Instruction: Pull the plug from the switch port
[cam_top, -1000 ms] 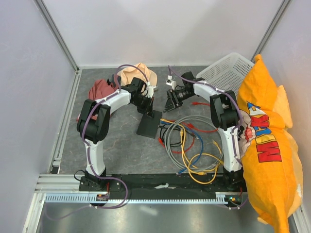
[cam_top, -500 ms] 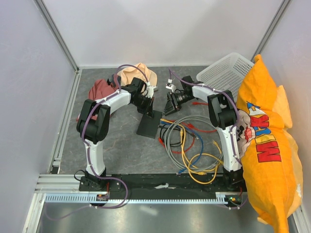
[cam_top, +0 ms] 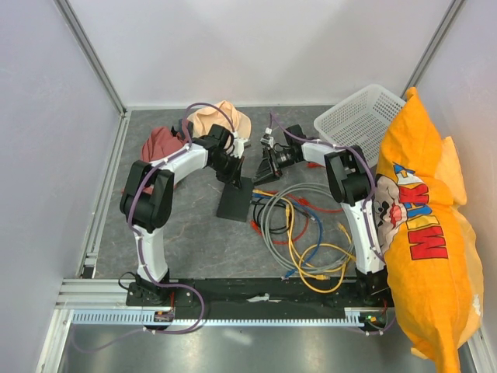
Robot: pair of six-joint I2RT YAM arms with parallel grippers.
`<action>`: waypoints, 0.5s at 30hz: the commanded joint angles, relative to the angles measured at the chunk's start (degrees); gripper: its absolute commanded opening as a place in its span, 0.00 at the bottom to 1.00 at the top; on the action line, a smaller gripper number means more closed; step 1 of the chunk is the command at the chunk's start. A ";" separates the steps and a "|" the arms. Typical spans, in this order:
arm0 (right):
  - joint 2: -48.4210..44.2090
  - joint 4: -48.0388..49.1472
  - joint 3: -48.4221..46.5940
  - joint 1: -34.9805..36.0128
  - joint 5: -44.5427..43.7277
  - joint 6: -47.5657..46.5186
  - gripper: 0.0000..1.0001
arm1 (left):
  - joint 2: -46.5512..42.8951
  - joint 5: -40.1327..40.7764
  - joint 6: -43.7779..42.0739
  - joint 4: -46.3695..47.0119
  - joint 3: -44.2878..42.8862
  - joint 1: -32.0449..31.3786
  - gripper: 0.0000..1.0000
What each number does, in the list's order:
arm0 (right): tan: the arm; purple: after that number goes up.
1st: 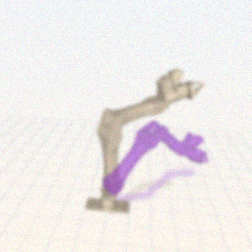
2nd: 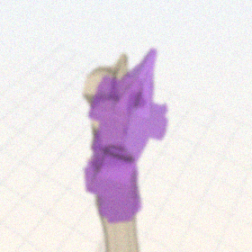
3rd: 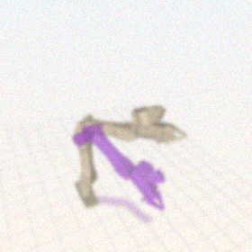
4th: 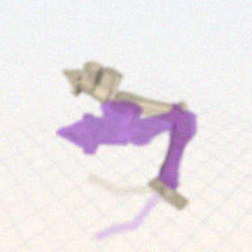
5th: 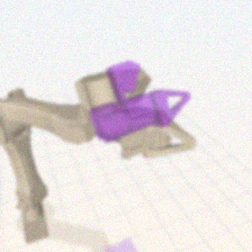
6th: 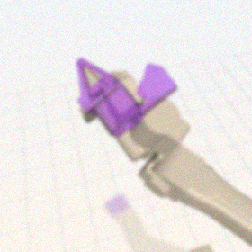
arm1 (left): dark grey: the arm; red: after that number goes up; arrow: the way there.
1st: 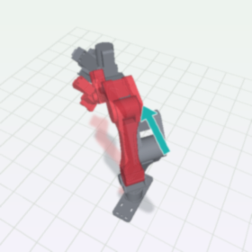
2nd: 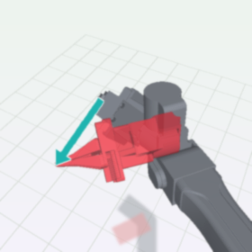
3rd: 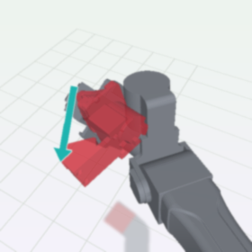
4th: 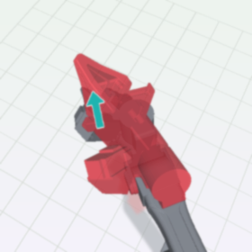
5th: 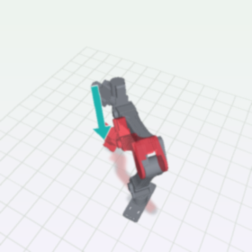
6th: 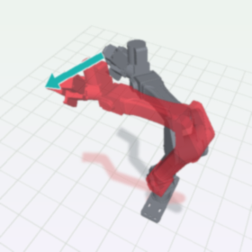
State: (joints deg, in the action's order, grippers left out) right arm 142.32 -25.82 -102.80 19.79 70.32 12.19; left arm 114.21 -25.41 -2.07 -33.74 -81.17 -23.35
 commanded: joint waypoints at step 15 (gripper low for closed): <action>-2.13 0.26 2.09 -0.28 -0.36 -2.94 0.49 | 0.04 5.72 -4.09 -4.85 3.12 0.15 0.02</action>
State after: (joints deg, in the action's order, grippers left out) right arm 142.45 -20.62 -100.73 19.81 71.50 15.16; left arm 112.99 -23.11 -2.72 -34.35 -80.20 -23.33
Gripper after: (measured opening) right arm 0.483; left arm 0.024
